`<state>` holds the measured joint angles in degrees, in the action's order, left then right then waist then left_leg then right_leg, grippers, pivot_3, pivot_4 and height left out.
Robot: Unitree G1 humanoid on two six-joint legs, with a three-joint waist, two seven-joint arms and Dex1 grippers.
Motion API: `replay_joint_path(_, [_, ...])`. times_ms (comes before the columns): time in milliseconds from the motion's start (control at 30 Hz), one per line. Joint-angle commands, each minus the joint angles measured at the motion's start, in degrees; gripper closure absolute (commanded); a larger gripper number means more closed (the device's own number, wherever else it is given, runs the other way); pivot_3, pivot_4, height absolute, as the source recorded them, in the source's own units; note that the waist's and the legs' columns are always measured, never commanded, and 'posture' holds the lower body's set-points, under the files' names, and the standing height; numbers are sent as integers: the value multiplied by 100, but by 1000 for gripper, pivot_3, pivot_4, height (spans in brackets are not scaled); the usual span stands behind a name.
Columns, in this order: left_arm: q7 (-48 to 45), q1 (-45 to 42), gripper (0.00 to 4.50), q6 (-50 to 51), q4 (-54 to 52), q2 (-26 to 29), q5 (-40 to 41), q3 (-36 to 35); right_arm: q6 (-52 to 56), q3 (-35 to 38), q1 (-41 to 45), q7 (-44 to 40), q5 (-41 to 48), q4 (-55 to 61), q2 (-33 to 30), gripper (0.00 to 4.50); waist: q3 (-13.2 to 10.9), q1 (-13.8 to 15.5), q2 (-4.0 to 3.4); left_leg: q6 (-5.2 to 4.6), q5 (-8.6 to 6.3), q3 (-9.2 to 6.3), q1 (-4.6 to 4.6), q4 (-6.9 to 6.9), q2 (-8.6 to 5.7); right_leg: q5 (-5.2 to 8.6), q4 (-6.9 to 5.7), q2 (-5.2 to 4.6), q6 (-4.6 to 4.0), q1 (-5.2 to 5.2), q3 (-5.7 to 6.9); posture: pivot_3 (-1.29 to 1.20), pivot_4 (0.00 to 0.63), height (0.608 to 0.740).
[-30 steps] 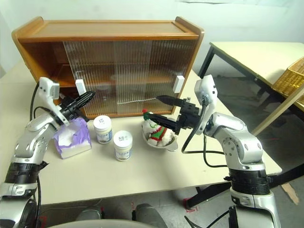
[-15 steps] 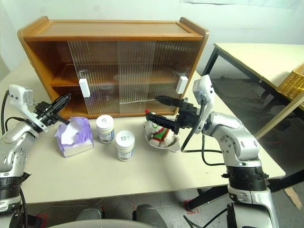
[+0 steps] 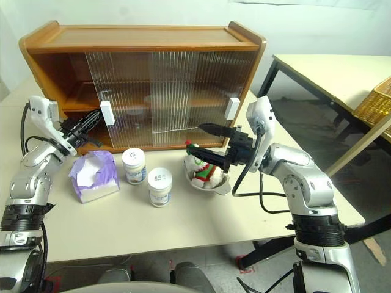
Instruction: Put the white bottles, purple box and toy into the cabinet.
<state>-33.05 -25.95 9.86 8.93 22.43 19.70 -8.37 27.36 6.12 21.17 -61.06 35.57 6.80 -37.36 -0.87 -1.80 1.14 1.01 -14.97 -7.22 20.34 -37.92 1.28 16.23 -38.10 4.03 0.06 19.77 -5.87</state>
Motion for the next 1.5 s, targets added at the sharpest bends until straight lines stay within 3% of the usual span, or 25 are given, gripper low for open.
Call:
replay_joint_path(33, [-60, -115, 4482, -11, 9, -65, -63, 142, 41, 61, -26, 30, 45, 125, -42, 0, 0, -2, 0, 0, 0, 0, 0, 0, 0, 0, 0, 0, 1, 0, 0, -95, 0, 740])
replay_joint_path(867, [-461, -1151, 4482, -138, 885, -612, -282, 707, -74, 123, -202, 50, 52, 165, -41, 0, -1, -28, 0, -1, 0, 1, 6, -10, -2, -9, 9, -1, 26, -2, -2, -123, 0, 740])
replay_joint_path(1500, [-536, -1343, 4482, -388, 1435, -843, -410, 753, -122, 120, -209, 78, 70, 217, 19, 0, -1, -45, 0, -6, -2, 2, 8, -10, -2, -15, 19, -1, 43, -3, -3, -126, 0, 740])
